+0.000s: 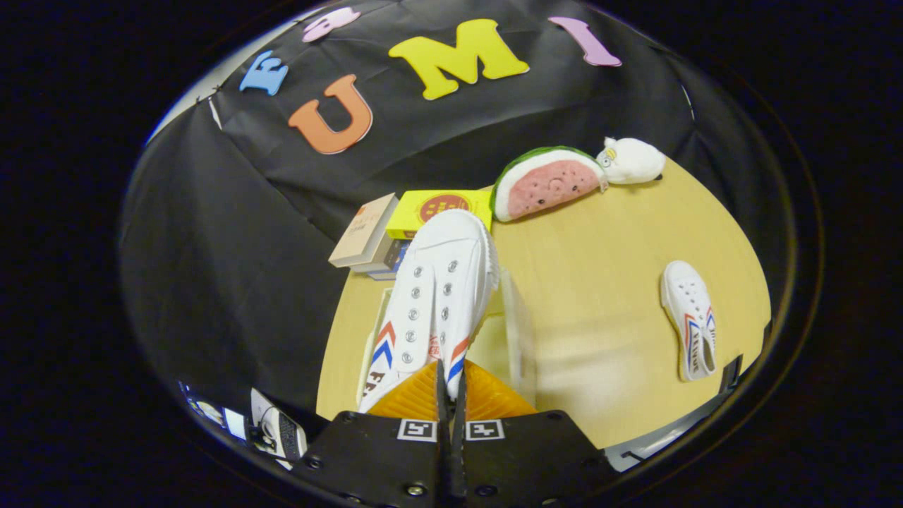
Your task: Open the storage box then place both shoes into the box .Put the left shoe in first, then the right shoe, with the right side of both shoes facing outward in a uniform manner.
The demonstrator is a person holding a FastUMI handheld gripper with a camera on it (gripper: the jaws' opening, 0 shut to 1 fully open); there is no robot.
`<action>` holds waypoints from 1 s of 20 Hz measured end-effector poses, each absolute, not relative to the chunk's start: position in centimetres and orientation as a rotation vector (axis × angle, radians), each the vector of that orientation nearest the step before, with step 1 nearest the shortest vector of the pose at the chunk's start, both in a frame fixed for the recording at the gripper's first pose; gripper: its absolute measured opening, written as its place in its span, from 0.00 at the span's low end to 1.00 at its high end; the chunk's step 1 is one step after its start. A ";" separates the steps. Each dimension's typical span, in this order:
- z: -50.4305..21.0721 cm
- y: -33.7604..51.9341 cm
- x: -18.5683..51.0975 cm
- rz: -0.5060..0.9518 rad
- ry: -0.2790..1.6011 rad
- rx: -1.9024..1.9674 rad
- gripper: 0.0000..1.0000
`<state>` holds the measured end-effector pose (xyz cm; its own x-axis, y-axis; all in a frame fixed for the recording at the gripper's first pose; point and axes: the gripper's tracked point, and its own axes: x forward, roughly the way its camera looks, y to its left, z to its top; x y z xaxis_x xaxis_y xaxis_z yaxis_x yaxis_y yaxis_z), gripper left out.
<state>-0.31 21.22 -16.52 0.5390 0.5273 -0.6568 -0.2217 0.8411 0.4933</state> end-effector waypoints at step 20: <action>-22.8 29.8 -0.6 0.495 0.979 0.252 0.21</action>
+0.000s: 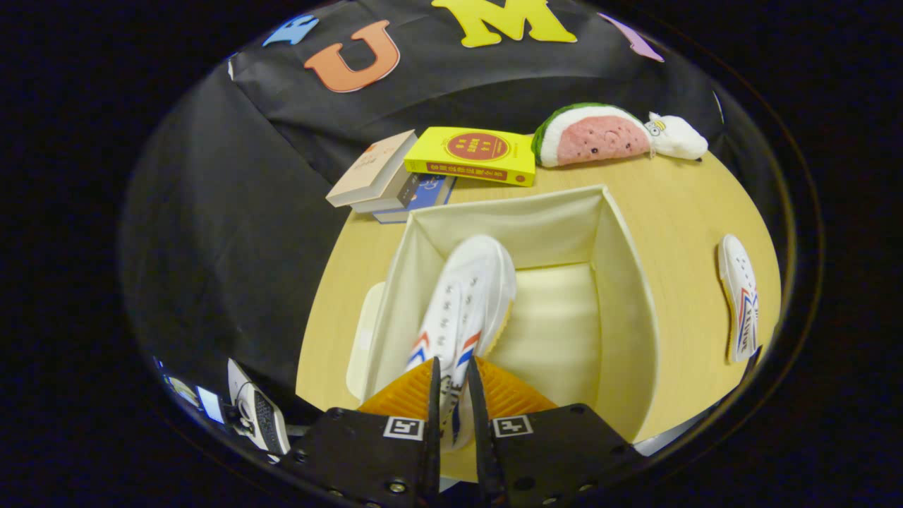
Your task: Open the storage box then place both shoes into the box .Put the left shoe in first, then the right shoe, with the right side of both shoes facing outward in a uniform manner.
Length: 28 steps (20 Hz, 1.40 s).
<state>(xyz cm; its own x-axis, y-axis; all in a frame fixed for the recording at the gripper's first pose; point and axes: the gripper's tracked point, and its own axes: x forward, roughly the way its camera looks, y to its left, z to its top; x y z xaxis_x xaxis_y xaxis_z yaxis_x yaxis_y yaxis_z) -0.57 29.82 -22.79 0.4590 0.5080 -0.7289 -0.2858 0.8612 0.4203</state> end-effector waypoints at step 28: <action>-22.4 -11.2 4.4 0.156 0.669 0.141 0.94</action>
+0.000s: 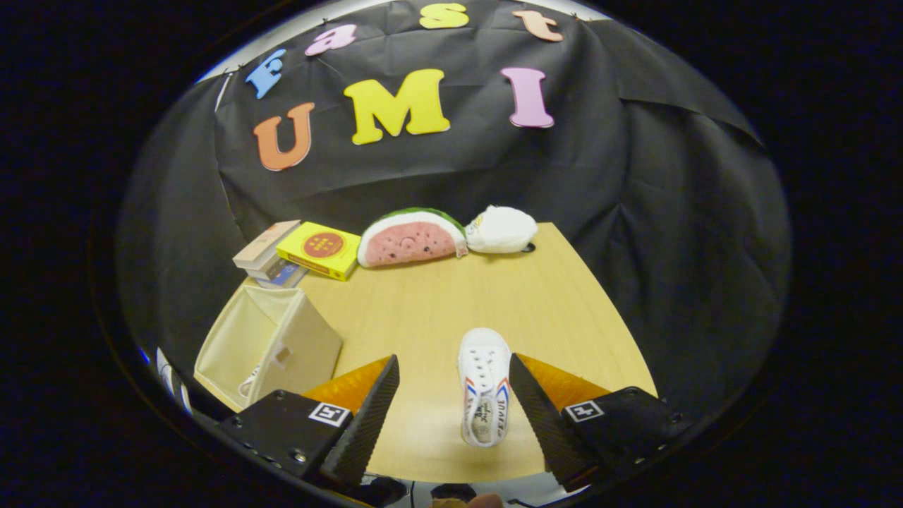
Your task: Open the storage box then place both shoes into the box .Put the left shoe in first, then the right shoe, with the right side of both shoes facing outward in a uniform manner.
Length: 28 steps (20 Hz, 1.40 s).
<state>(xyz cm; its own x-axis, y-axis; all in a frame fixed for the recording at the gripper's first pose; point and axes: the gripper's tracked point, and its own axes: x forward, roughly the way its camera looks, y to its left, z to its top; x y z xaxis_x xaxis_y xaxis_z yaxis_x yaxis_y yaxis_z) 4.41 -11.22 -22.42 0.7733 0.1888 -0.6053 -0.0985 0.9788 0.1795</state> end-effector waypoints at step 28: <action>-37.9 -13.4 8.6 0.226 1.114 0.308 0.00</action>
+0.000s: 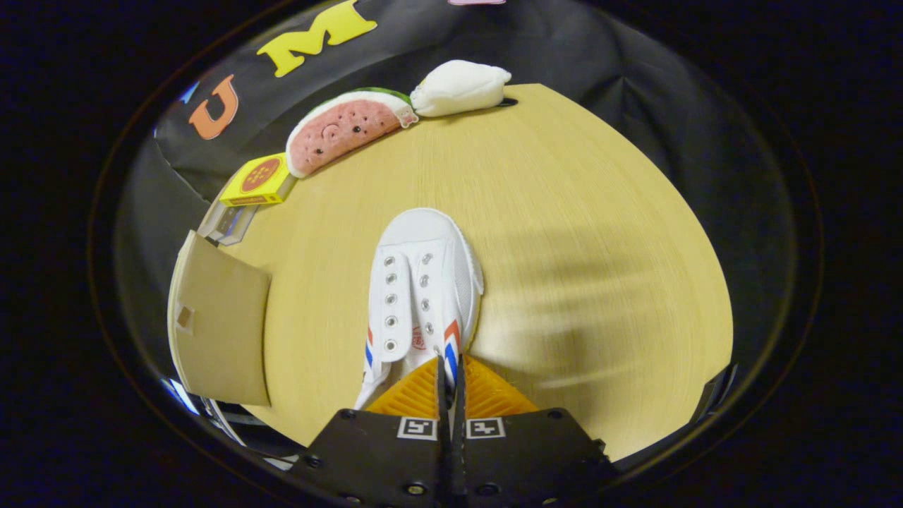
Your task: Open the storage box then place both shoes into the box .Put the left shoe in first, then the right shoe, with the right side of both shoes facing outward in a uniform manner.
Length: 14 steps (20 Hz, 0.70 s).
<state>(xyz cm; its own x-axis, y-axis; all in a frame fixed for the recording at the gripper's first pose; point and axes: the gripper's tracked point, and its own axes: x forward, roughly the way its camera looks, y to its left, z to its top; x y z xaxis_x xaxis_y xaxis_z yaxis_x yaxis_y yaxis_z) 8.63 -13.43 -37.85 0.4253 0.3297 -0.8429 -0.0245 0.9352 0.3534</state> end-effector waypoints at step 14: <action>-24.4 -5.4 2.7 0.209 1.002 0.411 0.00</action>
<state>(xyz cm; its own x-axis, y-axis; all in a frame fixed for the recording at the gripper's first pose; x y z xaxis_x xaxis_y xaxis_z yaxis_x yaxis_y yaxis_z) 2.74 -5.41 -24.37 0.5271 0.3551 -0.7720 0.0165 0.9041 0.4271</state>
